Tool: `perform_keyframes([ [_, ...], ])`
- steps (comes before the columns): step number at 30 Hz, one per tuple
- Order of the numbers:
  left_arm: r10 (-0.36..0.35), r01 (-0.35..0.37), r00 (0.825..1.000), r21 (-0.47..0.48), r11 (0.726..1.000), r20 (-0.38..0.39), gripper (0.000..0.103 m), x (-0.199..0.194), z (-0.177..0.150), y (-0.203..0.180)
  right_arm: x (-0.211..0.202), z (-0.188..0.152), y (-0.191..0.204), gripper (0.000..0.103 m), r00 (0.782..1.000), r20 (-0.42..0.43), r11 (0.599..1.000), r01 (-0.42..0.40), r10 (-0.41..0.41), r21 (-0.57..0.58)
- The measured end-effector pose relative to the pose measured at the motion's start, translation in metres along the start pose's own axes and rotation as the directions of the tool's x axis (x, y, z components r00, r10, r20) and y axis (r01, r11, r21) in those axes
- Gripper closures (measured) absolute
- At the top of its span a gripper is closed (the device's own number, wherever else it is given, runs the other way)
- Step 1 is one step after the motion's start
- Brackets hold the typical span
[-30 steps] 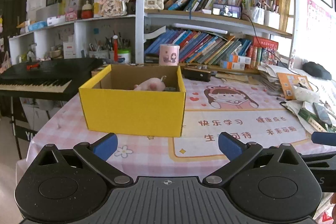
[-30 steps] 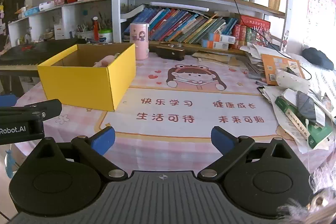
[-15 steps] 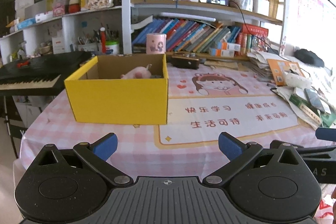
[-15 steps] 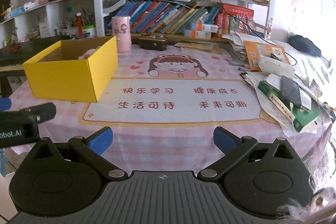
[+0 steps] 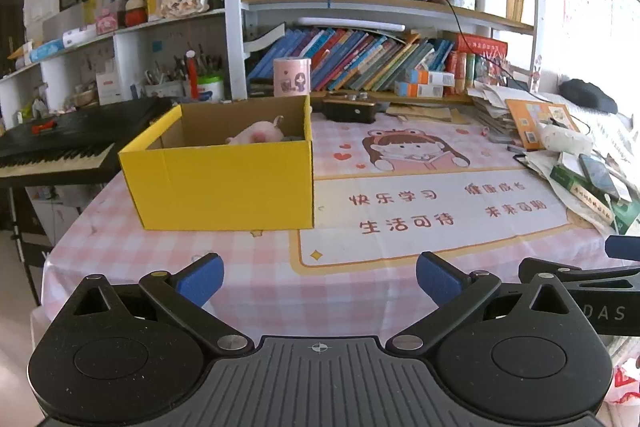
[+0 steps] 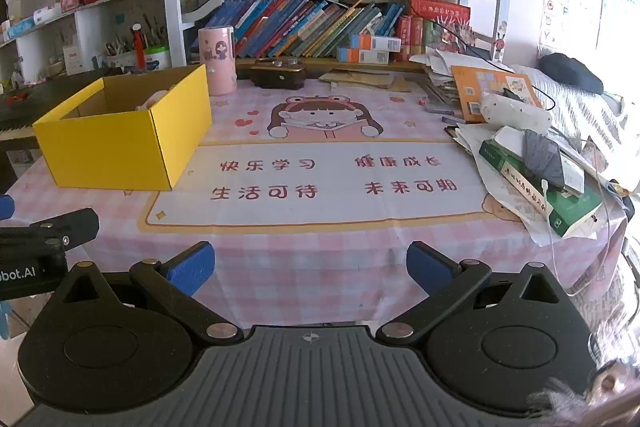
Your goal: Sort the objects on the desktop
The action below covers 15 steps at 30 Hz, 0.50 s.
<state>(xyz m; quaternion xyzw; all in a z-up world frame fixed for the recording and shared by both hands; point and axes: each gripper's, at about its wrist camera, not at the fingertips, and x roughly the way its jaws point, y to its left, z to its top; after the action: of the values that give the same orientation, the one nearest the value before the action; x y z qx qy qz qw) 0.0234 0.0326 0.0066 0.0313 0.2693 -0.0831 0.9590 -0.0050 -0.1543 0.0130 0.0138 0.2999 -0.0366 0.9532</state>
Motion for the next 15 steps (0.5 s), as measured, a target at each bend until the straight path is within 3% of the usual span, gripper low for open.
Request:
perform_keyframes([
  [15,0.003,-0.002,1.000,0.015,1.000,-0.017,0.000,-0.0018,-0.0028,-0.0061,0.0019,-0.0039,-0.0051,0.000,1.000,-0.019,1.000,-0.012,0.013,0.013],
])
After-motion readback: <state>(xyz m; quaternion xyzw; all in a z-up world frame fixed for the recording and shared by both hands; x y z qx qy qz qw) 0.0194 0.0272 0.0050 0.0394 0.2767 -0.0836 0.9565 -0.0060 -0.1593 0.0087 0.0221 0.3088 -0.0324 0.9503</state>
